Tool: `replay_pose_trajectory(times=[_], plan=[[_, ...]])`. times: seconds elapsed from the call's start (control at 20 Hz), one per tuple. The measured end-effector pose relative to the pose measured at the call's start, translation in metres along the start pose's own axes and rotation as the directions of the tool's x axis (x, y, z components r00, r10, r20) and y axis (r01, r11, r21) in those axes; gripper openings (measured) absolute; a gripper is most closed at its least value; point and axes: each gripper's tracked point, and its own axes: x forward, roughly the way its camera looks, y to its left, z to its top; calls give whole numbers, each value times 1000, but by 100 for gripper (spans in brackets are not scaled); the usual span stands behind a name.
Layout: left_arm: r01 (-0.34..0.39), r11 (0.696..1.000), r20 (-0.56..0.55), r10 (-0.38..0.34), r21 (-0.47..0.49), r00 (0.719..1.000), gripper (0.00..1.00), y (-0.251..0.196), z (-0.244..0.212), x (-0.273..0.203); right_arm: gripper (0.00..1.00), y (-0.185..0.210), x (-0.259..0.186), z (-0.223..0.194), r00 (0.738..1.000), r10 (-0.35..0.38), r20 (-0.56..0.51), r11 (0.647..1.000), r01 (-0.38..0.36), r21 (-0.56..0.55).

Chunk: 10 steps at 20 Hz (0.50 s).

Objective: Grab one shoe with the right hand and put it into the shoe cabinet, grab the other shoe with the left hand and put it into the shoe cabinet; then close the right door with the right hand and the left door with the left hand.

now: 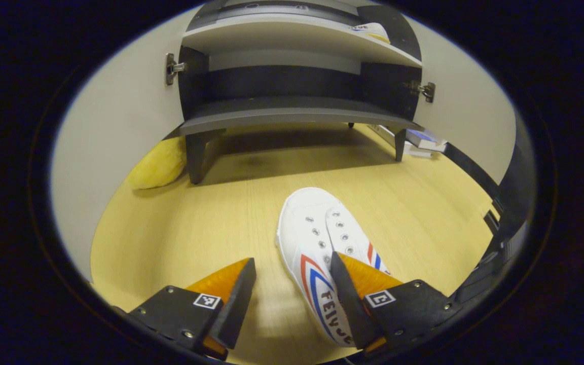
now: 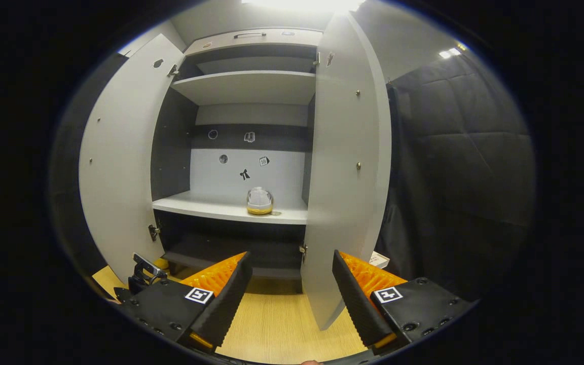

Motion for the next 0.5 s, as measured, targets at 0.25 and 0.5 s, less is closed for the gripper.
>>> replay_pose_trajectory(times=[0.25, 0.5], plan=[[4, 1000, -16, -4, -8, 1000, 47, -11, 2, -1, 99, 6, -3, -2, 1000, 20, -8, 1000, -20, -16], [-17, 999, -40, 16, -48, 999, 14, -9, 3, -1, 99, 12, -8, 5, 999, 41, 9, 999, -41, -10]])
